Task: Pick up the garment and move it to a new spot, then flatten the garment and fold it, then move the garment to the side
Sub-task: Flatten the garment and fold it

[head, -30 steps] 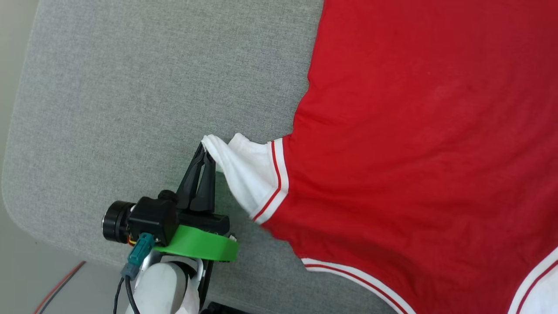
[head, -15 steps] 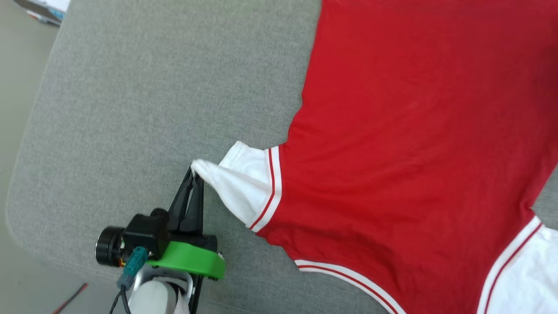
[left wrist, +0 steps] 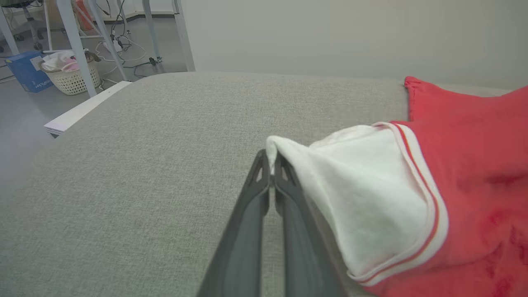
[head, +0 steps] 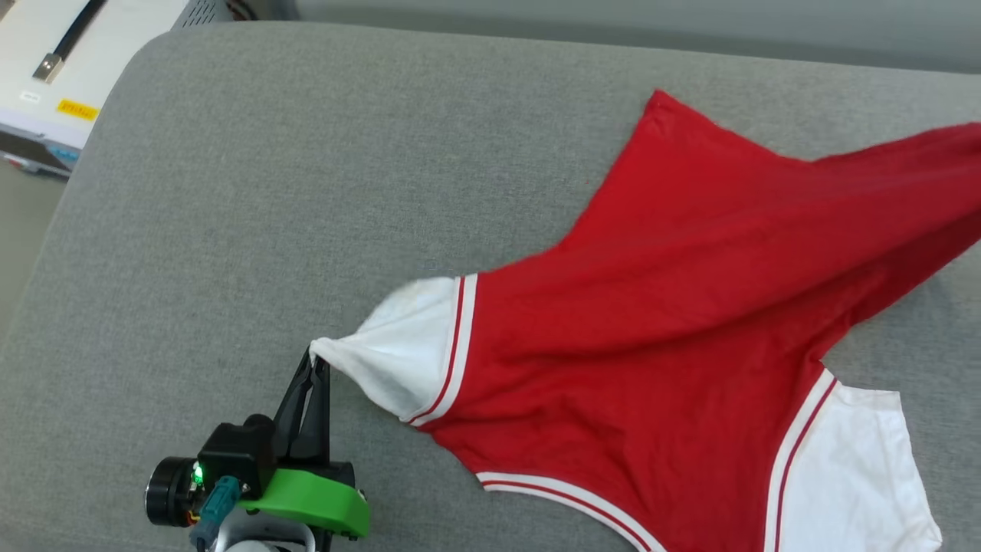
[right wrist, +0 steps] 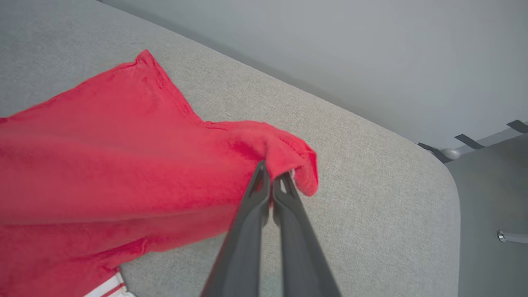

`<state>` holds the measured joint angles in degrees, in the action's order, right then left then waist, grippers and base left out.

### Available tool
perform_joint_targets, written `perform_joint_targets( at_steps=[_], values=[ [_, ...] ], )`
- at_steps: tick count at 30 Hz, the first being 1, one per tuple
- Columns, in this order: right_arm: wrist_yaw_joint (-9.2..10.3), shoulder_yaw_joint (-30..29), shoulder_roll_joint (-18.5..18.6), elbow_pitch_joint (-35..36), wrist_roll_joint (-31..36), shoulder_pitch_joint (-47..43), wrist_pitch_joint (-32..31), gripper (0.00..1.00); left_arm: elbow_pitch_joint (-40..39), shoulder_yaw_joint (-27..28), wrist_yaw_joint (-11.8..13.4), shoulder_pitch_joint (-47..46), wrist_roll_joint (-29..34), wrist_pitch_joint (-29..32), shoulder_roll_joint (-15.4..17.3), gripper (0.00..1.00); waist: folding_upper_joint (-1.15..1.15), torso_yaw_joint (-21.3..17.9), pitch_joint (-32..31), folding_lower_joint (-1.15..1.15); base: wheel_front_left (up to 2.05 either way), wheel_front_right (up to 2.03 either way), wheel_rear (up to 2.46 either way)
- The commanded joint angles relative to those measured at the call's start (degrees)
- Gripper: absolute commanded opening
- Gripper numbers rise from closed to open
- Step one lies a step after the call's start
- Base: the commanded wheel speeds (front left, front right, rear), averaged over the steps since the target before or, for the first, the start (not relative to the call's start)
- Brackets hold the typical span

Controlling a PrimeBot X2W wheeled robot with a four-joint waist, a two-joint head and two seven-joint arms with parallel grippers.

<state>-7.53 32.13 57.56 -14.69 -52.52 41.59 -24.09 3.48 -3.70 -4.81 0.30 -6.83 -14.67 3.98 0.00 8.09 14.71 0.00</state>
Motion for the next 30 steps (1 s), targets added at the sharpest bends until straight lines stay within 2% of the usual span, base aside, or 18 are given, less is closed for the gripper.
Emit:
perform_joint_targets(
  at_steps=[1, 6, 13, 22, 26, 30],
  values=[
    [0.04, -0.89, 0.93, 0.9, -0.66, -3.35, 1.1, 0.0, 0.12, 0.36, -0.15, 0.95, 0.39, -0.33, 0.39, 0.0, 0.0, -3.02, -3.27, 0.0, 0.0, 0.0, 0.0],
    [0.04, -4.91, 1.98, 3.64, -0.87, -14.88, 3.57, 0.0, -0.08, 1.42, 0.06, 2.66, 0.43, -0.33, 0.4, 0.0, 0.0, -4.45, -4.68, 0.0, 0.0, 0.0, 0.0],
    [0.04, -13.34, -2.31, 6.35, -0.46, -33.01, 6.1, 0.0, 0.27, 2.1, 0.13, 4.02, 0.44, -0.33, 0.23, 0.0, 0.0, -5.22, -5.8, 0.0, 0.0, 0.0, 0.0],
    [0.04, -24.69, -14.62, 9.2, 2.97, -53.11, 4.58, 0.0, 0.64, 2.66, 0.12, 4.47, 0.73, -0.33, 0.14, 0.0, 0.0, -4.91, -6.21, 0.0, 0.0, 0.0, 0.0],
    [0.04, -26.67, -20.3, 8.7, 3.71, -58.69, 2.94, 0.0, 0.8, 2.85, 0.19, 4.55, 0.72, -0.33, 0.07, 0.0, 0.0, -4.67, -6.24, 0.0, 0.0, 0.0, 0.0],
    [0.04, -27.44, -23.78, 8.36, 5.84, -60.47, 1.78, 0.0, 0.74, 3.04, 0.25, 4.8, 0.69, -0.33, 0.0, 0.0, 0.0, -4.87, -6.07, 0.0, 0.0, 0.0, 0.0]
  ],
)
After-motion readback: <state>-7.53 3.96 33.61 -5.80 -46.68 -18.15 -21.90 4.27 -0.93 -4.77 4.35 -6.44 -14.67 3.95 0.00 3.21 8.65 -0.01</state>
